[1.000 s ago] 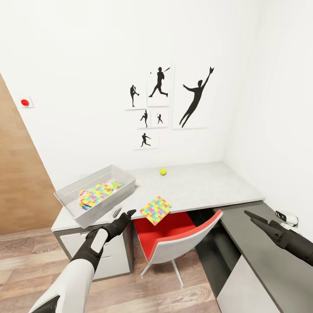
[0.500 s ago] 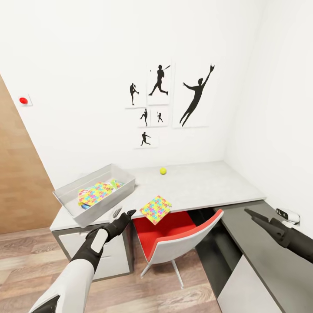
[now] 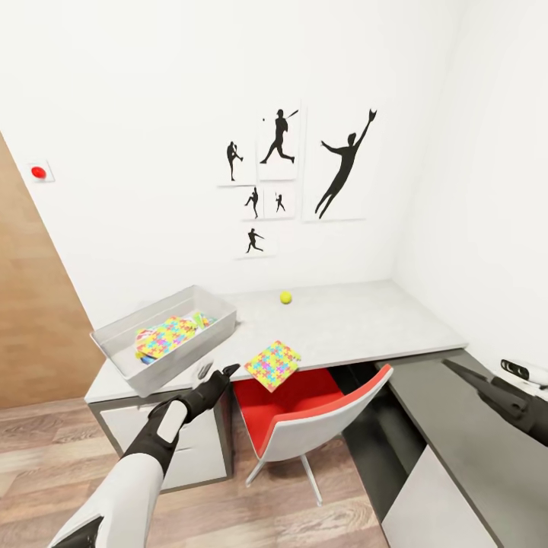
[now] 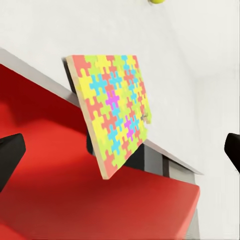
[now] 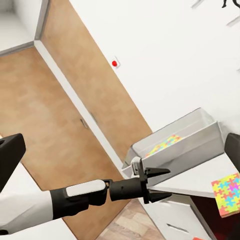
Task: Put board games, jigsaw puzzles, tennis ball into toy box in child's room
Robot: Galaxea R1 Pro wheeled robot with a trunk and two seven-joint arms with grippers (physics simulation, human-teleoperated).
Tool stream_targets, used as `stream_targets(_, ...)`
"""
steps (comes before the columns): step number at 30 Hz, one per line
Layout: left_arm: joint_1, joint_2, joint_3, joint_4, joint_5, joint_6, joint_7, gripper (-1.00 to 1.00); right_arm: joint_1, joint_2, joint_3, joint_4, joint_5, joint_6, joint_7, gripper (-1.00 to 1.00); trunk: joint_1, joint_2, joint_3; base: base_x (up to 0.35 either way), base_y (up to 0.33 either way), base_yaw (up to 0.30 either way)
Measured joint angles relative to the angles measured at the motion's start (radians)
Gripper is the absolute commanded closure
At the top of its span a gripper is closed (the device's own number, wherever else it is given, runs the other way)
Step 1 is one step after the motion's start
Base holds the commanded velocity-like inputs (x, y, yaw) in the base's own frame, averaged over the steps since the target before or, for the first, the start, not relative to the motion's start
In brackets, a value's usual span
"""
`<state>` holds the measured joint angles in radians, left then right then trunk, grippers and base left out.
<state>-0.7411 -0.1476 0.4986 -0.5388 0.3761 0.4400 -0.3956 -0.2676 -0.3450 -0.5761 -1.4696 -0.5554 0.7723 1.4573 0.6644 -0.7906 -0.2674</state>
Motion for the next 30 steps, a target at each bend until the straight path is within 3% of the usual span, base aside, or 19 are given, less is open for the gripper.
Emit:
stream_targets(9,0.000,0.002,-0.005,0.000,-0.001,0.013,-0.041,-1.00,0.000,0.000,-0.022,-0.001,0.000,0.006,0.038,-1.00,0.035,-0.063,-0.028,0.000,0.000,0.000)
stream_targets(30,0.001,-0.004,-0.006,0.016,-0.003,0.004,-0.043,-1.00,0.000,0.002,-0.024,0.001,0.002,0.001,0.046,-1.00,0.115,-0.210,-0.094,0.000,0.000,0.000)
